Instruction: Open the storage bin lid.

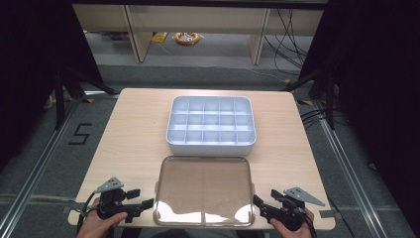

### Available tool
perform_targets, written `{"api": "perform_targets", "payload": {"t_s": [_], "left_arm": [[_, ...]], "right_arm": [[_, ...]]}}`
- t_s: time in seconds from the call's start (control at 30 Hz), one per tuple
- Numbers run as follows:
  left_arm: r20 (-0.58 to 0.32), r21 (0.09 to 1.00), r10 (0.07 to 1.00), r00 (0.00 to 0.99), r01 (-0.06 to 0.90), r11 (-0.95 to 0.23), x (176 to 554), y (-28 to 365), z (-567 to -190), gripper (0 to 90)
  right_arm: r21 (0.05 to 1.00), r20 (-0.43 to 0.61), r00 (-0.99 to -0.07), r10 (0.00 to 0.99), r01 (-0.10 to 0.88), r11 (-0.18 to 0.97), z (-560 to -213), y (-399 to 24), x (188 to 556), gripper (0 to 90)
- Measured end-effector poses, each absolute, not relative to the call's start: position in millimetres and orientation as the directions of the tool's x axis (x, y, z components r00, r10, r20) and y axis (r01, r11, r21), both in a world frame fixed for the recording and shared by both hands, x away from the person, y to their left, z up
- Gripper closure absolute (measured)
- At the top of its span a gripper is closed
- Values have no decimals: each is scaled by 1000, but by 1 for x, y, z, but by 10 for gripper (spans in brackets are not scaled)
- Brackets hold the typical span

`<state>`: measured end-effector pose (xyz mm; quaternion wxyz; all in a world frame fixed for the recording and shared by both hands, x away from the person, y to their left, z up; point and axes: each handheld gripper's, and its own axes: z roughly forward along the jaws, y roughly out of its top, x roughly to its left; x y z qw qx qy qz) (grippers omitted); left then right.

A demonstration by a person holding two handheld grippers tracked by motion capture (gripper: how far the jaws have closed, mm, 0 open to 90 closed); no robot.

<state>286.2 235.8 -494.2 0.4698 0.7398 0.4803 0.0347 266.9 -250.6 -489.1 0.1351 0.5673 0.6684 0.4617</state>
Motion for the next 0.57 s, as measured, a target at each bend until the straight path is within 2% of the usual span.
{"api": "perform_targets", "payload": {"t_s": [0.1,0.57], "left_arm": [[-400,729,743,537,677,-96,286,236,-494,235],[-397,729,743,539,677,-102,286,235,-495,236]], "right_arm": [[783,319,-333,887,621,-48,-490,-253,268,232],[772,346,-336,876,633,-62,-491,-254,269,233]]}}
